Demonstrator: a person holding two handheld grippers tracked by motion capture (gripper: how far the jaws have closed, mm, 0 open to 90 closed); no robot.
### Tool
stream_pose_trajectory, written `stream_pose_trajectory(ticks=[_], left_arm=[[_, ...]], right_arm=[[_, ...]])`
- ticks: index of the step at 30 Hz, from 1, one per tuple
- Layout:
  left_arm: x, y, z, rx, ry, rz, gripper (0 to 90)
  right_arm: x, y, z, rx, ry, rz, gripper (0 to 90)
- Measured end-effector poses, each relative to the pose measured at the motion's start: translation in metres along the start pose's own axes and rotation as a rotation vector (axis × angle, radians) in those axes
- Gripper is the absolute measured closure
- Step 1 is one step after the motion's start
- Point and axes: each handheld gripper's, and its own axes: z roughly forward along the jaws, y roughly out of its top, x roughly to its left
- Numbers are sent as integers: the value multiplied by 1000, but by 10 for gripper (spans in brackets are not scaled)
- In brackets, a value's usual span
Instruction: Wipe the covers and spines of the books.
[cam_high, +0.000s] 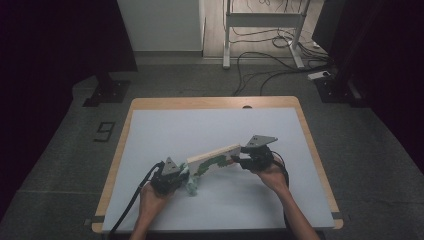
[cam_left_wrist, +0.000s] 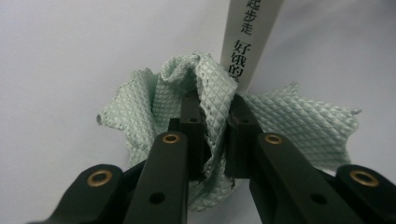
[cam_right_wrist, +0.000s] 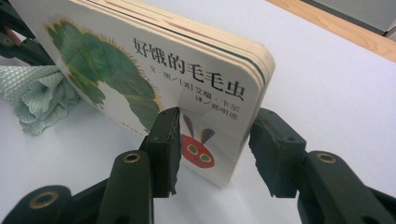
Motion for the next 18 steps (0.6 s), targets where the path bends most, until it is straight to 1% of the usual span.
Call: stream_pose_trajectory(ticks=[3, 7, 13, 16, 18], left_arm=[[2, 2, -3, -1, -5, 3, 796], [9, 3, -11, -6, 2, -2, 792], [25, 8, -27, -18, 55, -13, 791], [35, 11, -37, -32, 80, -22, 790], [42, 14, -44, -46, 94, -35, 788]], right_arm=[[0, 0, 0, 2, -3, 1, 527], [0, 0, -1, 2, 1, -1, 526], [0, 0, -1, 8, 0, -4, 526], [0, 0, -1, 8, 3, -3, 526], [0, 1, -1, 8, 2, -1, 526]])
